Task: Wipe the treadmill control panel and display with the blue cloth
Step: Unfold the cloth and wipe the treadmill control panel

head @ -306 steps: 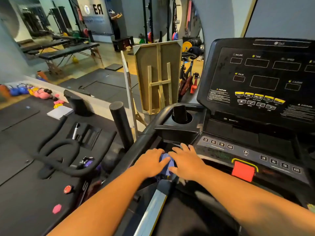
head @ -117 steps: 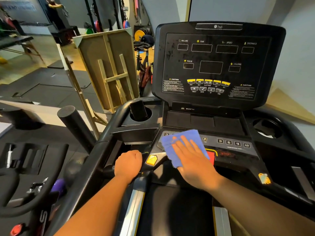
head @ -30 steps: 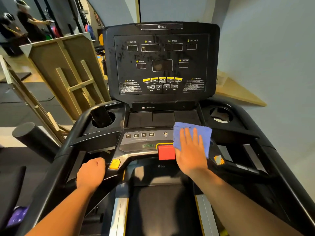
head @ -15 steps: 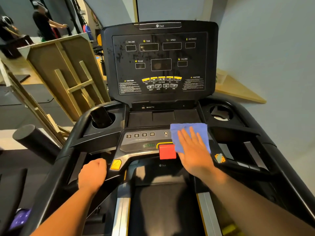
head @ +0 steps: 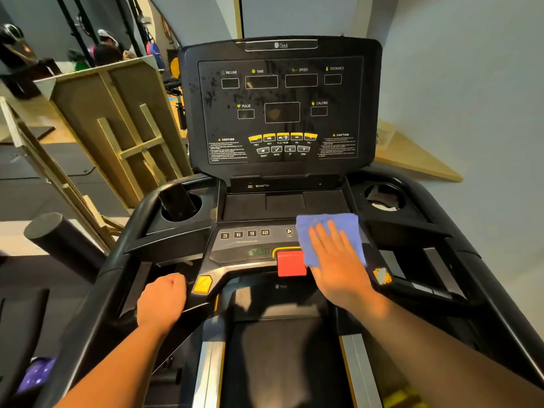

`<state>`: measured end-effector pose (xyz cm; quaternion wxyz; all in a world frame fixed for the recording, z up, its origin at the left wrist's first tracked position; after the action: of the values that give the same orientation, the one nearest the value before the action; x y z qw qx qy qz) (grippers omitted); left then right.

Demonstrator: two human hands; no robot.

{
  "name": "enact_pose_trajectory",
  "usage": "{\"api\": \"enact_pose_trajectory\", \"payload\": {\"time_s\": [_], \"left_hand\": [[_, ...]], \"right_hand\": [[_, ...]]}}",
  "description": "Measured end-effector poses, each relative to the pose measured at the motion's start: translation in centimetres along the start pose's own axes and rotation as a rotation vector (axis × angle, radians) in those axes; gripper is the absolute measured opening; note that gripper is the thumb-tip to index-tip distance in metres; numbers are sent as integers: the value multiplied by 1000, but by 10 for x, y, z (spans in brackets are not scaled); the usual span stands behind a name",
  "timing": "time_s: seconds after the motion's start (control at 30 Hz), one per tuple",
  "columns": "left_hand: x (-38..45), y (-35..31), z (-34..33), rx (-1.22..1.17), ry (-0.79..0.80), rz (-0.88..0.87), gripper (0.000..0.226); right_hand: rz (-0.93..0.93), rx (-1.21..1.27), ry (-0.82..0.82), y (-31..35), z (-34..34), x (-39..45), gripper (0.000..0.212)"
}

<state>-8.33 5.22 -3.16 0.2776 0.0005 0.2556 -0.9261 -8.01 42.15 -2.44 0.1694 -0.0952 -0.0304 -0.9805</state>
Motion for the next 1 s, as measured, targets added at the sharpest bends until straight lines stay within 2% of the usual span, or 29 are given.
{"api": "enact_pose_trajectory", "payload": {"time_s": [0.07,0.1,0.23,0.3,0.37,0.47,0.57,0.67,0.73,0.77,0.83,0.93,1.0], "left_hand": [[-1,-1,0,-1,-2,-5,46],[-2,-2,0,2,-3,-8,46],[-1,-4,2,30,9,2,44],[2,-2,1,64,12,5,41],[1,-2,2,74,12,8,40],[0,-1,1,68,14,-11,42],[2,0,0,51,22,-19,41],[2,-1,1,47,21,-44,41],[1,-1,1,52,13,-49,42],[1,-1,2,57,9,-48,42],[1,0,2,64,4,-46,42],[1,1,1,66,9,-47,42],[2,1,0,63,14,-45,42]], "right_hand": [[126,-40,-25,-16,-3,-24,71],[122,-74,-56,-25,-4,-34,70],[-244,-96,-121,-25,1,-23,74],[-345,-21,-100,-5,9,4,75],[-236,13,-37,12,7,20,75],[105,2,-13,14,-4,5,72],[163,-89,-60,-13,-7,-25,73],[-77,-117,-110,-30,-1,-27,67],[-281,-64,-103,-16,6,-6,69],[-325,-35,-86,-5,8,5,72],[-223,-42,-43,13,7,17,75],[94,-34,-13,13,0,-5,69],[138,-103,-2,-6,0,-25,70]]}}
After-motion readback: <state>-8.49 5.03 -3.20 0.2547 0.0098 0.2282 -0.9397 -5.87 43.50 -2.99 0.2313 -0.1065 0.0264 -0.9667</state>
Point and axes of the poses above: each hand's wrist, its own x-axis towards the middle knuckle, its own z-axis out of the back of the hand, y = z × x, the point moved 3 cm from there along x, towards the middle knuckle, and after that the axes turned 12 degrees about z, right-handed, at the moved point
